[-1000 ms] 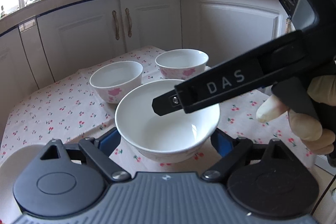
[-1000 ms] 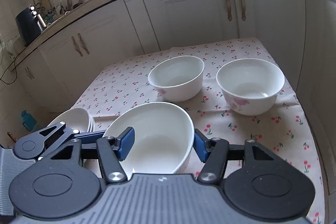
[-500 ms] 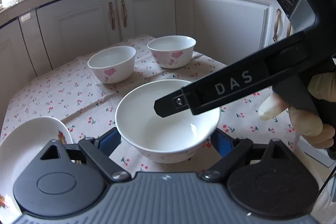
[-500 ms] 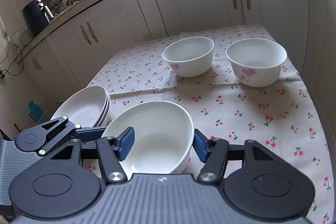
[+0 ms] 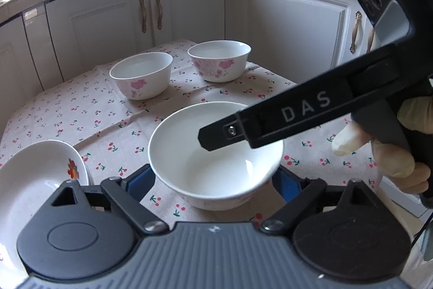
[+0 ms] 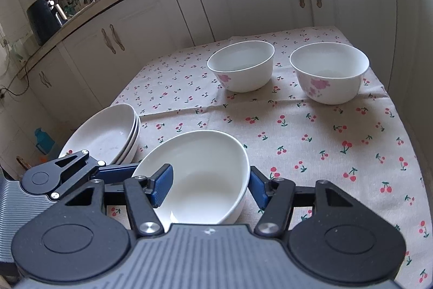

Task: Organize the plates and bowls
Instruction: 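Grasp the rim of a white bowl with the right tool, then lift the white bowl with the right tool while the left tool reaches another bowl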

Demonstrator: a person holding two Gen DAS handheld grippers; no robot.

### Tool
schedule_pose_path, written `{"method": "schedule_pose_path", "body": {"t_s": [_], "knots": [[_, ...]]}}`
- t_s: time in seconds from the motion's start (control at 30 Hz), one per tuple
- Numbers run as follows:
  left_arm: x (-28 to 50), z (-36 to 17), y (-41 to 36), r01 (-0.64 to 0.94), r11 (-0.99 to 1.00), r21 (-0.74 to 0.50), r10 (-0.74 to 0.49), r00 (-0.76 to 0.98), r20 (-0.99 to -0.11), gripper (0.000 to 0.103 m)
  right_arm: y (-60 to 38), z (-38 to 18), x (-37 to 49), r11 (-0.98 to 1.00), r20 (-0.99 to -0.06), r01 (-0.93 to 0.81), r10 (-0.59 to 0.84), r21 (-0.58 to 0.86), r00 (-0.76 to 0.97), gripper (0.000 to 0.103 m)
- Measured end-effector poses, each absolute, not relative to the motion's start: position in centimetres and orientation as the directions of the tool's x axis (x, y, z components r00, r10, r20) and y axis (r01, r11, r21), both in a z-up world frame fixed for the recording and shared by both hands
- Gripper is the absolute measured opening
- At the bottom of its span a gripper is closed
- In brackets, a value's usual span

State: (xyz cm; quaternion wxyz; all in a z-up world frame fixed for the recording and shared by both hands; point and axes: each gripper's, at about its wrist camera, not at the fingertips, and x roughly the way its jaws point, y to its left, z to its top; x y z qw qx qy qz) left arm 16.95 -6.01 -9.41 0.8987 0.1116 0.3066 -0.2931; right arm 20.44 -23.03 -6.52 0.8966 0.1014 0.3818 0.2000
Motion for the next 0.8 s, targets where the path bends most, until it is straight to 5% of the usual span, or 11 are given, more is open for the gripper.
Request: {"method": "schedule_pose_path", "body": {"t_s": [0.37,0.8], "knots": [[15.3,-8.4,-4.4,0.644,0.764,-0.034,-0.503,0.563,-0.656,0.095,-25.1,-5.5,18.8,0.902,-0.587,-0.281,0.428,0.329,0.687,0.084],[20.1,-0.3,-6.3,0.672,0.740,0.011,-0.508,0.571,-0.645,0.096,-29.1,-3.3,19.7,0.978,-0.454,-0.209,0.176,-0.024,0.874,0.094]]}}
